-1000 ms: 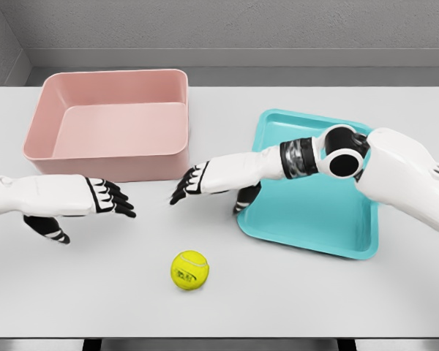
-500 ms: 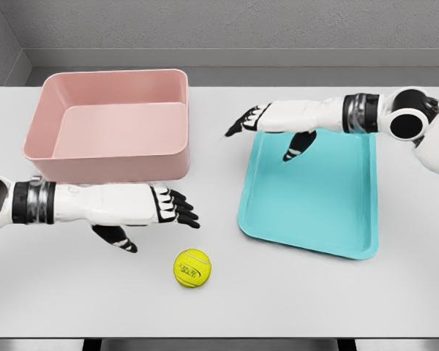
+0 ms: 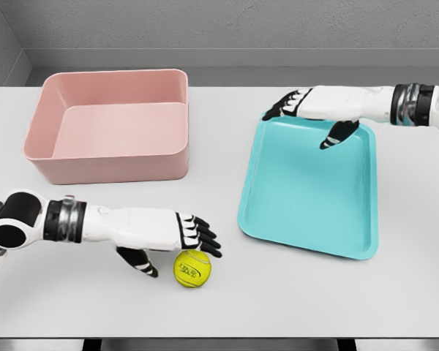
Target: Put the tennis from the blue tray into the pink basket with both arms
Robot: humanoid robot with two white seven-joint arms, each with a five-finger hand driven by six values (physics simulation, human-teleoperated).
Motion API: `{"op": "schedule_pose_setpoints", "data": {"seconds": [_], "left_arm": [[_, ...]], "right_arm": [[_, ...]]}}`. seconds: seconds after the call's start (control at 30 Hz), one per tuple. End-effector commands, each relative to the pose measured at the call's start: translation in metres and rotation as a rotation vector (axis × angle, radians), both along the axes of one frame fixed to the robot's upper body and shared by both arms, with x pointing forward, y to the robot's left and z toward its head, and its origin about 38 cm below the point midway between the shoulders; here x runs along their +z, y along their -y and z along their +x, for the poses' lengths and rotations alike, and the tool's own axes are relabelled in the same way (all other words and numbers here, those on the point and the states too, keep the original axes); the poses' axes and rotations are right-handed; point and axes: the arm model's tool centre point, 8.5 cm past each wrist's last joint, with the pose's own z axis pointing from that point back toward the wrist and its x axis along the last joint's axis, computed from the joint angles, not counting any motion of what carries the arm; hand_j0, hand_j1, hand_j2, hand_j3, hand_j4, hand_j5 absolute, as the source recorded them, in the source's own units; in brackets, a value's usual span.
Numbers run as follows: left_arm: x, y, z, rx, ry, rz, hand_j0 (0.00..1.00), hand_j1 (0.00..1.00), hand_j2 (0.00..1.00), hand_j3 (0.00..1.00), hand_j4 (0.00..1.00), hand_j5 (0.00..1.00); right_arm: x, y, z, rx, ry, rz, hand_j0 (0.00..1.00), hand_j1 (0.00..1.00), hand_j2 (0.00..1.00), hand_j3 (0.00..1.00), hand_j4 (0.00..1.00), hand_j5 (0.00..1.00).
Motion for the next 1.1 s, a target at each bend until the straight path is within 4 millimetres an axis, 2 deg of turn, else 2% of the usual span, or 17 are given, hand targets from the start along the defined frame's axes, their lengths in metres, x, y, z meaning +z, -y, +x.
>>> {"op": "schedule_pose_setpoints", "data": {"seconds": [0.0,0.13,0.53,1.07], "left_arm": [[-0.002,0.003,-0.002,-0.005,-0.013,-0.005,1.00,1.00,1.00,1.00,1.00,1.00],[-0.002,0.003,-0.002,-0.005,-0.013,-0.005,1.00,1.00,1.00,1.00,1.00,1.00],[-0.005,0.011,-0.001,-0.027,0.017,0.016,1.00,1.00,1.00,1.00,1.00,1.00],[-0.005,0.009,-0.001,-0.026,0.021,0.030,1.00,1.00,1.00,1.00,1.00,1.00]], "right_arm": [[0.006,0.005,-0.003,-0.005,0.010,0.005,1.00,1.00,1.00,1.00,1.00,1.00],[0.009,0.014,-0.006,-0.013,0.015,-0.007,1.00,1.00,1.00,1.00,1.00,1.00],[0.008,0.017,-0.010,-0.012,0.014,-0.013,1.00,1.00,1.00,1.00,1.00,1.00],[0.007,0.012,-0.010,-0.002,0.013,-0.006,1.00,1.00,1.00,1.00,1.00,1.00]]}}
